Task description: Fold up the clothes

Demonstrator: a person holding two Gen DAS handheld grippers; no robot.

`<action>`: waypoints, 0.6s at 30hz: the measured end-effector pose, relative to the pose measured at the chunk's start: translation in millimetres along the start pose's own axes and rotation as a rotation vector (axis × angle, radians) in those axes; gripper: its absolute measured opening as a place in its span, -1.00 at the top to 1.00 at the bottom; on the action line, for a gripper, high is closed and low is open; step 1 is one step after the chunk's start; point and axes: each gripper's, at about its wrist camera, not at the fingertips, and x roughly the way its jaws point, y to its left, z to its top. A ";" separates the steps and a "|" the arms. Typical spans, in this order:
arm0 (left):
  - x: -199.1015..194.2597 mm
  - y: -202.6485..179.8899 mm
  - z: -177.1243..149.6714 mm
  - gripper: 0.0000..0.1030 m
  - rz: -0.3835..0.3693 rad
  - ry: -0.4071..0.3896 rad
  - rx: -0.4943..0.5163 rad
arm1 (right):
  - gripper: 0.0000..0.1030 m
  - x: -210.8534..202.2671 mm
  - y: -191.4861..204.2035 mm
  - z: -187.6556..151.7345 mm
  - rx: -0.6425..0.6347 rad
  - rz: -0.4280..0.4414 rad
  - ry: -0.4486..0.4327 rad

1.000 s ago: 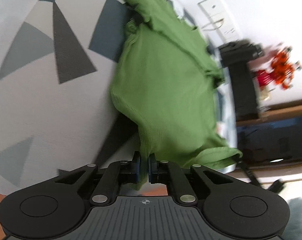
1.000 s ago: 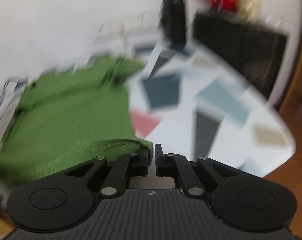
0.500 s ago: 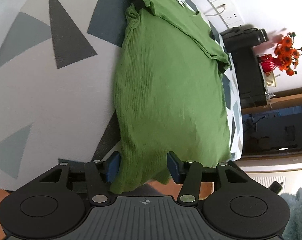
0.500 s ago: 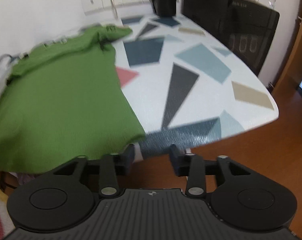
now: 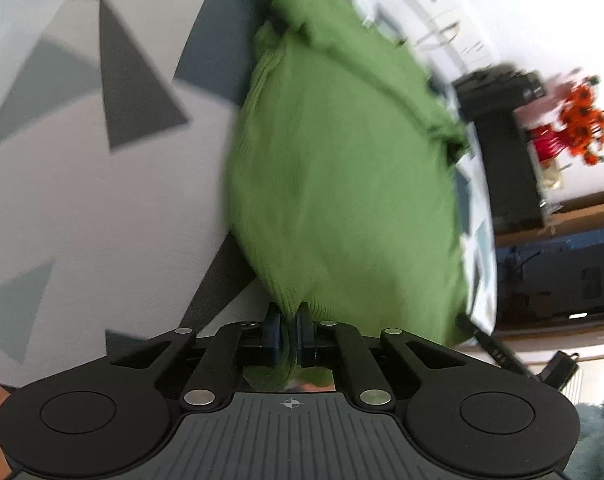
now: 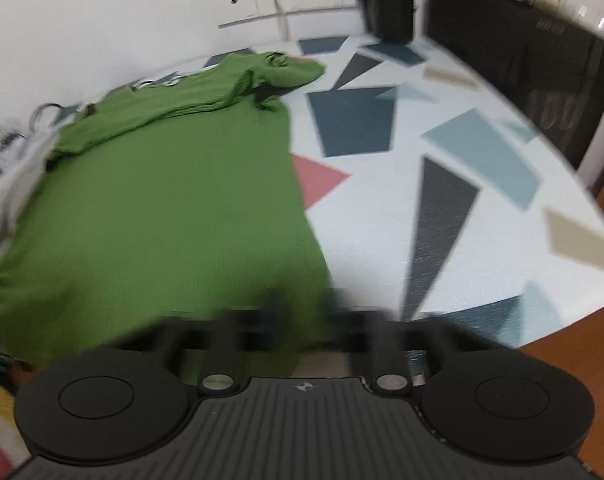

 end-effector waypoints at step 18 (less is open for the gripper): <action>-87.0 -55.8 -8.2 0.90 -0.308 -0.210 0.065 | 0.89 -97.9 11.7 53.5 0.051 0.131 -0.266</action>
